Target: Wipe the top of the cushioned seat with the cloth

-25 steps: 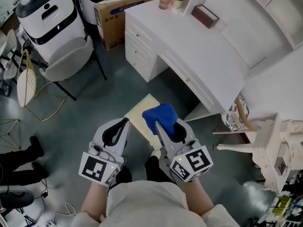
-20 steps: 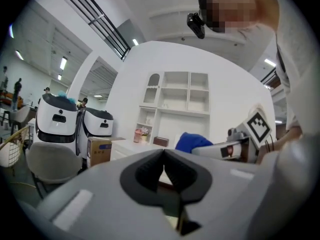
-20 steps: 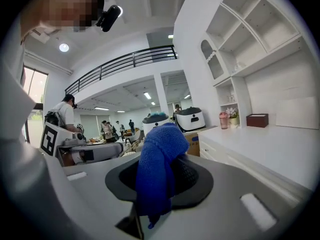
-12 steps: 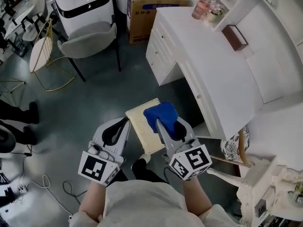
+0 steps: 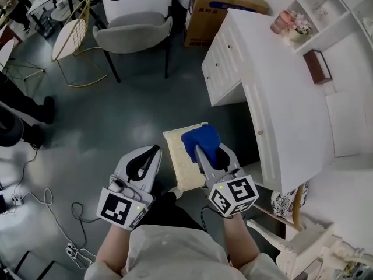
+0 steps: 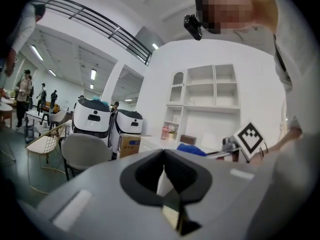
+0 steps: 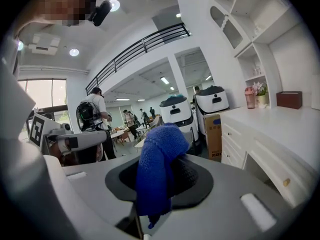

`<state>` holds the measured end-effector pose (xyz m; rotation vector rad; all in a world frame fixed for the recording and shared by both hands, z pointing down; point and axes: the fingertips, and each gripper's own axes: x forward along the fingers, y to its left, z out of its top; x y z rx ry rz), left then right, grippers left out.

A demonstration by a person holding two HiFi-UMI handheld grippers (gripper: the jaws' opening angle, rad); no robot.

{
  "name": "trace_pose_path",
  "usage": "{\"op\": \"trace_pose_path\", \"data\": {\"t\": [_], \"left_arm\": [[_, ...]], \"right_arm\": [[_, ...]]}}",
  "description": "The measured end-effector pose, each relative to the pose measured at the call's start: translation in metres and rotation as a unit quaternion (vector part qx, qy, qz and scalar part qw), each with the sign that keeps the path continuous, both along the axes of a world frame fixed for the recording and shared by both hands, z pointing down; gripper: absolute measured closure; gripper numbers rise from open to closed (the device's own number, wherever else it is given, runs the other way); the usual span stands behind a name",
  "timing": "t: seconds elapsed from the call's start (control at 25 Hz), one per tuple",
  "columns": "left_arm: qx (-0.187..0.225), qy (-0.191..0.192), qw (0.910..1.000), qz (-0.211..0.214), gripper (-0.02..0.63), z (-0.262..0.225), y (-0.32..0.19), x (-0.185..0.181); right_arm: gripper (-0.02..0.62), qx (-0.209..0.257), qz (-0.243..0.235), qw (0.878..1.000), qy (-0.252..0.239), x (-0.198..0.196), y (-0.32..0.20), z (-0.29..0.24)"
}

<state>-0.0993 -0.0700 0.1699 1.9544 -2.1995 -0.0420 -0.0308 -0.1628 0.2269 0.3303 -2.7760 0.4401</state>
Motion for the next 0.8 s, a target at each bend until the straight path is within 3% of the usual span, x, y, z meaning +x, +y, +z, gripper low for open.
{"op": "trace_pose_path", "data": {"t": [0.28,0.8], "left_arm": [[-0.047,0.025,0.9986,-0.003,0.606,0.057,0.003,-0.028],[-0.083,0.060,0.9946,0.015,0.606,0.173,-0.006,-0.052]], "right_arm": [[0.479,-0.025,-0.011,0.999,0.031,-0.038,0.004,0.066],[0.479,-0.061,-0.027,0.992,0.106,-0.079,0.002,0.226]]}}
